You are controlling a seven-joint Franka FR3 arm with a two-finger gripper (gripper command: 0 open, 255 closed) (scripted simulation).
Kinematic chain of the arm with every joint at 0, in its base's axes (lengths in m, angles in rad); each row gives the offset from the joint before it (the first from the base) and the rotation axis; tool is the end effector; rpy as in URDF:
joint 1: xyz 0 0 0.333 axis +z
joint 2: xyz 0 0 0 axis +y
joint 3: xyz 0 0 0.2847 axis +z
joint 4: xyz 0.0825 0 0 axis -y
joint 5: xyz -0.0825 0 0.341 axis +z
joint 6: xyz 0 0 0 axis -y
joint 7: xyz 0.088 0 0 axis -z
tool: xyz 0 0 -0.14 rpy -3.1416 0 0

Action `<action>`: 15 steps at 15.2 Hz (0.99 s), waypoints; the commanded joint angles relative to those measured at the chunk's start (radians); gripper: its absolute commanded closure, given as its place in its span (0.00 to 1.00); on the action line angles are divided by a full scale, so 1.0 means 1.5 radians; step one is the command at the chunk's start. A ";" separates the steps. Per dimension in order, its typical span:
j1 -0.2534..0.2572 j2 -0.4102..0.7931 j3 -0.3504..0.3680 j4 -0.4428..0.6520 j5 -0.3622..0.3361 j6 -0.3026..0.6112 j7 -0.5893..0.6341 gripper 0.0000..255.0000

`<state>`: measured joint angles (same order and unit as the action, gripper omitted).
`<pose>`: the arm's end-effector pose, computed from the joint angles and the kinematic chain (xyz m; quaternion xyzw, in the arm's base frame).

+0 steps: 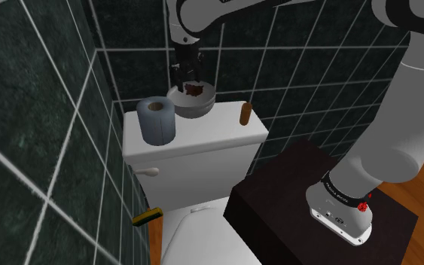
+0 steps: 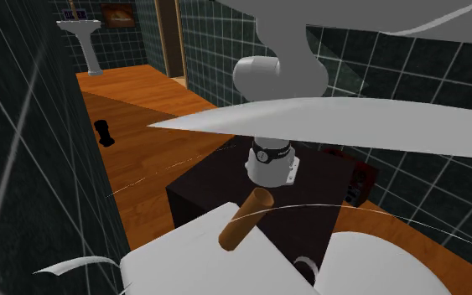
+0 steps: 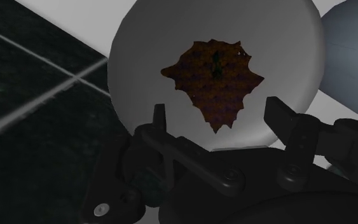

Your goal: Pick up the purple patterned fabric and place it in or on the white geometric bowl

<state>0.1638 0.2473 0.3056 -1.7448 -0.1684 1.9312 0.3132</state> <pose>0.5233 0.2366 0.3858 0.9932 0.1060 -0.0064 0.0471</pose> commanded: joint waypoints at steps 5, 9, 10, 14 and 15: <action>0.000 0.006 0.000 0.047 0.003 -0.050 -0.005 0.00; 0.001 0.003 0.003 0.083 0.005 -0.089 -0.007 0.00; 0.001 0.003 0.003 0.083 0.004 -0.089 -0.007 0.00; -0.001 0.003 0.005 0.083 0.004 -0.089 -0.007 0.00; -0.001 0.003 0.005 0.083 0.004 -0.089 -0.007 0.00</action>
